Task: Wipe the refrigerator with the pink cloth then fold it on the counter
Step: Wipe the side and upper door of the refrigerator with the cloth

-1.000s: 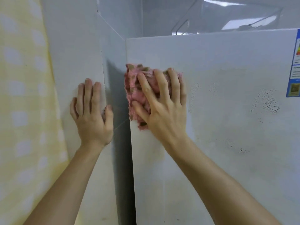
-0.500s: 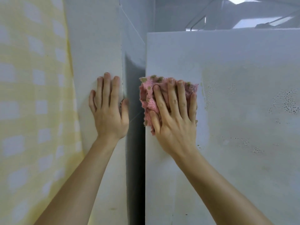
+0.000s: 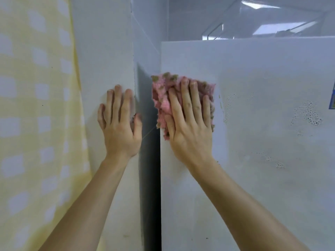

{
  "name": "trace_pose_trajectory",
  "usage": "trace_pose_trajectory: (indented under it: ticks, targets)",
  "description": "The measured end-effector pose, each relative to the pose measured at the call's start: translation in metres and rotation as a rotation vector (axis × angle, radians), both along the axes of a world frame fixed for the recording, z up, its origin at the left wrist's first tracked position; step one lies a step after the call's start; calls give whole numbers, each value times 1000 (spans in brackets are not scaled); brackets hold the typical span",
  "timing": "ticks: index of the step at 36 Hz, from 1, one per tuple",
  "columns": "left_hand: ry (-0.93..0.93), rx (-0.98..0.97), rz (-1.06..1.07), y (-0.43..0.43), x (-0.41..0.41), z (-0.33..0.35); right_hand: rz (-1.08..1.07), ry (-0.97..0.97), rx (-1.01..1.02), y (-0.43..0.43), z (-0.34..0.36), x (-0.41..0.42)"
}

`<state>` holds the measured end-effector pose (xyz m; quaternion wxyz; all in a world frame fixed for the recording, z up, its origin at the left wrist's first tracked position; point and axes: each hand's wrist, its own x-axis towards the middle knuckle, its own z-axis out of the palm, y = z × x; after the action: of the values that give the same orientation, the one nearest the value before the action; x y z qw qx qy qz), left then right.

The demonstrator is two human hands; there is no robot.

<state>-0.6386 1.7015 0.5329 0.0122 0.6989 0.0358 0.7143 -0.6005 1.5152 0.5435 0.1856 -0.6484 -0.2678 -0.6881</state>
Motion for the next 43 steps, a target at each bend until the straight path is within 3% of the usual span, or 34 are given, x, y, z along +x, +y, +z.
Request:
trace_pose_trajectory:
  ticks: [5, 12, 17, 30, 38, 43]
  targets:
    - [-25, -13, -23, 2, 2, 1, -16, 9, -51, -13, -28, 3]
    - [-24, -15, -14, 1, 2, 0, 2, -94, 57, -3, 54, 8]
    - [-22, -22, -13, 0, 2, 0, -35, -23, 148, 6, 81, 5]
    - [-23, -37, -41, -1, 1, 1, -14, 78, -9, -11, -66, 0]
    - [-58, -34, -34, -5, 2, 1, 9, -31, 50, 1, 30, 8]
    - [-50, -37, -32, -4, 2, 1, -59, -5, 119, 12, 70, 4]
